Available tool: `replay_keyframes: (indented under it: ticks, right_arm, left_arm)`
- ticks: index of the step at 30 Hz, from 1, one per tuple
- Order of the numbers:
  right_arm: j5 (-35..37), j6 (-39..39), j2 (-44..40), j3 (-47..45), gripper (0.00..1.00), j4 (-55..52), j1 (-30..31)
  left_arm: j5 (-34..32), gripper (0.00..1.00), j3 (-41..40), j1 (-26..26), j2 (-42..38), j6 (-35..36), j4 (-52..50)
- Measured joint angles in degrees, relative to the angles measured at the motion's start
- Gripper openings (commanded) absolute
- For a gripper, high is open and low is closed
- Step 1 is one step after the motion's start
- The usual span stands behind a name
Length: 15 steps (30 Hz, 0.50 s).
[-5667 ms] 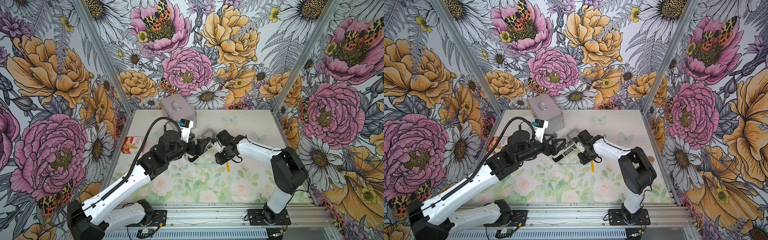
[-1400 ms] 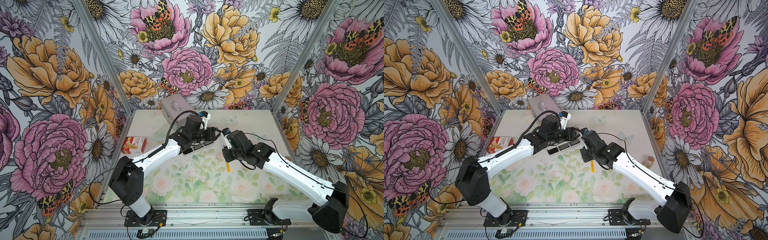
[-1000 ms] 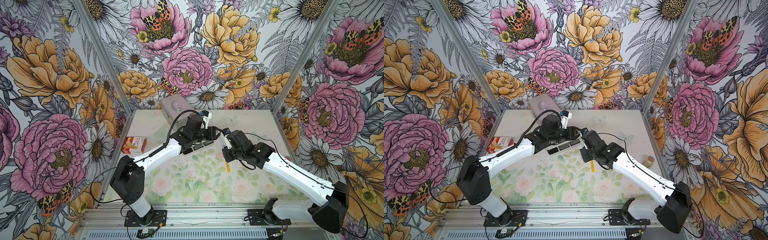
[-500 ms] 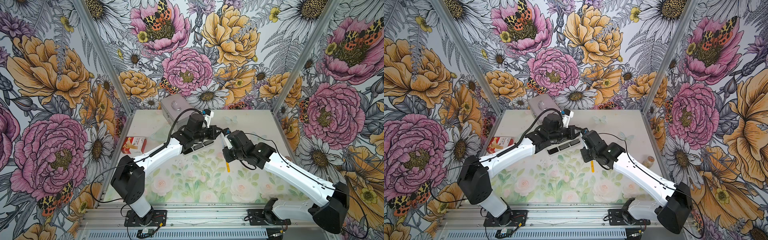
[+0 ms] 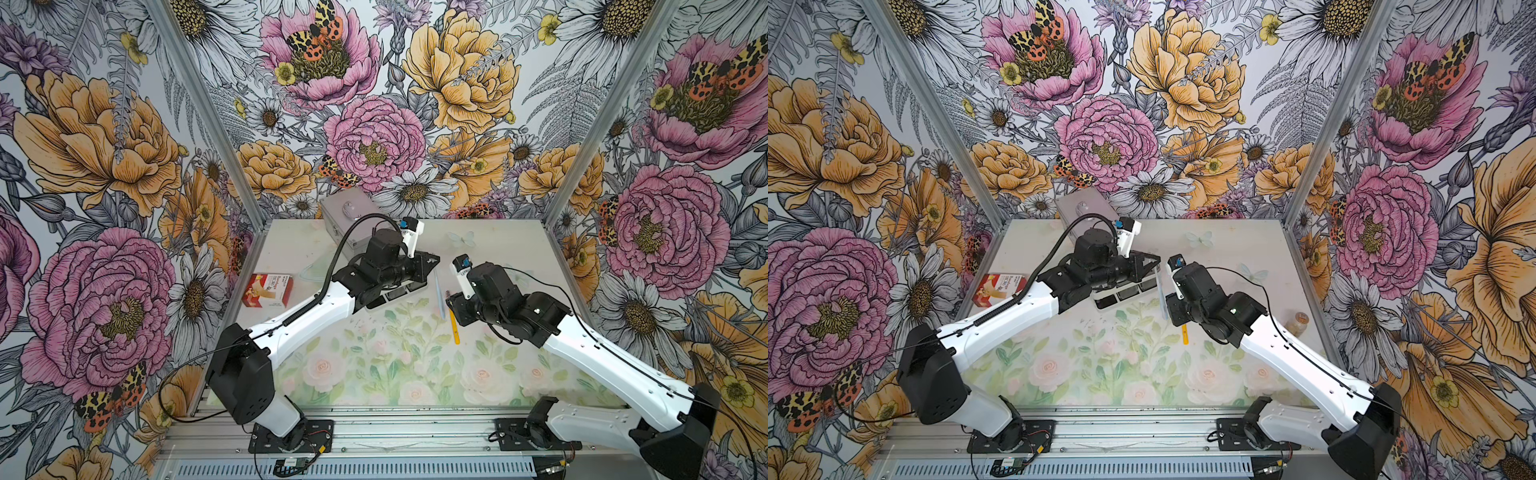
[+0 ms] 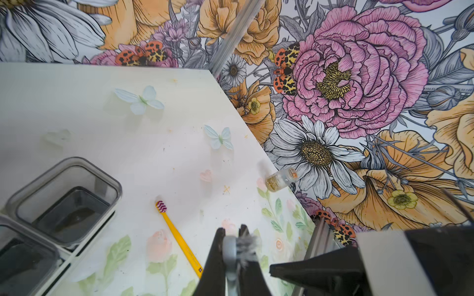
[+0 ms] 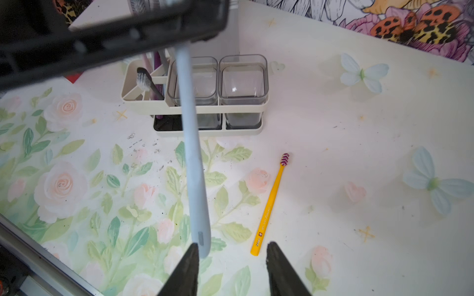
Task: Place the toothbrush into the toothbrush holder
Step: Pick up the toothbrush from the center of the board, then place the toothbrush in the toothbrush holder.
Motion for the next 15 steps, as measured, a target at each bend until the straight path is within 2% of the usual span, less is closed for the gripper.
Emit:
replay_keyframes:
  ticks: [7, 11, 15]
  right_arm:
    - [3.28, 0.94, -4.09, -2.86, 0.48, 0.35, 0.00]
    - [4.44, 1.64, -5.25, -4.81, 0.48, 0.31, 0.00]
    - [4.87, 1.68, -6.43, -5.70, 0.48, 0.33, 0.00]
  left_arm:
    - [-12.28, 0.00, -3.91, -1.60, -9.05, 10.05, 3.82]
    - [-19.80, 0.00, -9.57, -1.60, -12.98, 18.75, 11.52]
    - [-24.15, 0.00, -13.90, 0.02, -14.86, 24.81, 16.20]
